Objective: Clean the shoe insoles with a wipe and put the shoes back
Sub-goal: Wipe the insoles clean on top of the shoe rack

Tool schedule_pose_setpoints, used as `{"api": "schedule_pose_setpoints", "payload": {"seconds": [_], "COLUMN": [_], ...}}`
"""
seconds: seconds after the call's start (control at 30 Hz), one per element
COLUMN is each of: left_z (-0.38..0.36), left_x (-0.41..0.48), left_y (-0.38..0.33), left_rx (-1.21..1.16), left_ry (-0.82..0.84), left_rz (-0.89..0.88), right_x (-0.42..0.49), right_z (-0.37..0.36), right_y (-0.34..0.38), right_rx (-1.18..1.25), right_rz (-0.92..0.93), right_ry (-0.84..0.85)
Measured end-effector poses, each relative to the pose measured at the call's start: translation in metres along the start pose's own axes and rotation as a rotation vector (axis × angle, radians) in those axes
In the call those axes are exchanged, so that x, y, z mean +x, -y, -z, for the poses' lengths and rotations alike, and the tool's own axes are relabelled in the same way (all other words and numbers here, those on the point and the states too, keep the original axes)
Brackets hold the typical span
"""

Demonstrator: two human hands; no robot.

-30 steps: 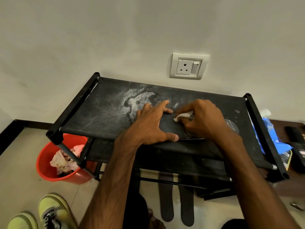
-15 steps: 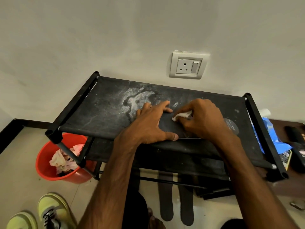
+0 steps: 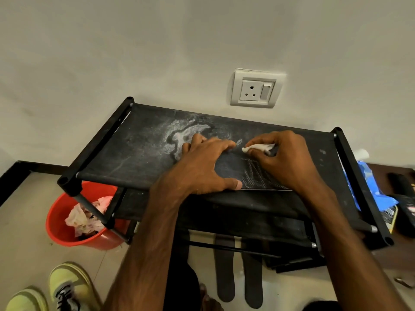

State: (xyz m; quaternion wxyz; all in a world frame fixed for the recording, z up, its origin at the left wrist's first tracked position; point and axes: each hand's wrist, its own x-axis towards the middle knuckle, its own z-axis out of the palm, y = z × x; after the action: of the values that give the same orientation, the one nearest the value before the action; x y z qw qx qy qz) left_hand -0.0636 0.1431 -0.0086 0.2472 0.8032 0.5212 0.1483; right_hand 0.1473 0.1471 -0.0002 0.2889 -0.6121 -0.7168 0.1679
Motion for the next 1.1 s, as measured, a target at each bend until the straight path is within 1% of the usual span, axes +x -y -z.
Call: {"api": "schedule_pose_setpoints", "payload": {"seconds": [0.1, 0.17, 0.3, 0.43, 0.5, 0.6, 0.7, 0.8, 0.87, 0.93, 1.1], "left_z": [-0.006, -0.009, -0.011, -0.012, -0.011, -0.012, -0.013, -0.012, -0.012, -0.011, -0.012], "left_x": [0.003, 0.005, 0.006, 0.006, 0.007, 0.007, 0.006, 0.007, 0.007, 0.007, 0.006], "left_y": [-0.002, -0.003, -0.002, -0.001, 0.0, 0.001, 0.002, 0.003, 0.003, 0.003, 0.003], "left_rx": [0.047, 0.075, 0.077, 0.061, 0.043, 0.025, 0.01, 0.021, 0.02, 0.012, -0.007], "left_ry": [-0.002, 0.007, 0.016, 0.034, 0.037, 0.039, 0.038, 0.034, 0.036, 0.038, 0.04], "left_rz": [-0.002, 0.004, 0.015, 0.019, 0.021, 0.03, 0.039, 0.045, 0.043, 0.044, 0.052], "right_x": [0.001, 0.003, 0.008, 0.011, 0.01, 0.01, 0.009, 0.007, 0.006, 0.007, 0.009], "right_z": [-0.001, -0.004, -0.012, -0.021, -0.02, -0.008, -0.001, -0.008, -0.015, -0.017, -0.003], "right_y": [-0.001, -0.002, 0.004, 0.014, 0.014, 0.006, 0.001, 0.01, 0.017, 0.019, 0.003], "right_rx": [-0.022, -0.082, -0.215, -0.305, -0.311, -0.311, -0.335, -0.333, -0.288, -0.287, -0.326], "right_rz": [-0.004, -0.023, -0.049, -0.02, -0.02, -0.086, -0.133, -0.075, -0.021, -0.011, -0.118], "right_ry": [0.046, 0.085, 0.103, 0.15, 0.164, 0.124, 0.127, 0.152, 0.18, 0.193, 0.14]}}
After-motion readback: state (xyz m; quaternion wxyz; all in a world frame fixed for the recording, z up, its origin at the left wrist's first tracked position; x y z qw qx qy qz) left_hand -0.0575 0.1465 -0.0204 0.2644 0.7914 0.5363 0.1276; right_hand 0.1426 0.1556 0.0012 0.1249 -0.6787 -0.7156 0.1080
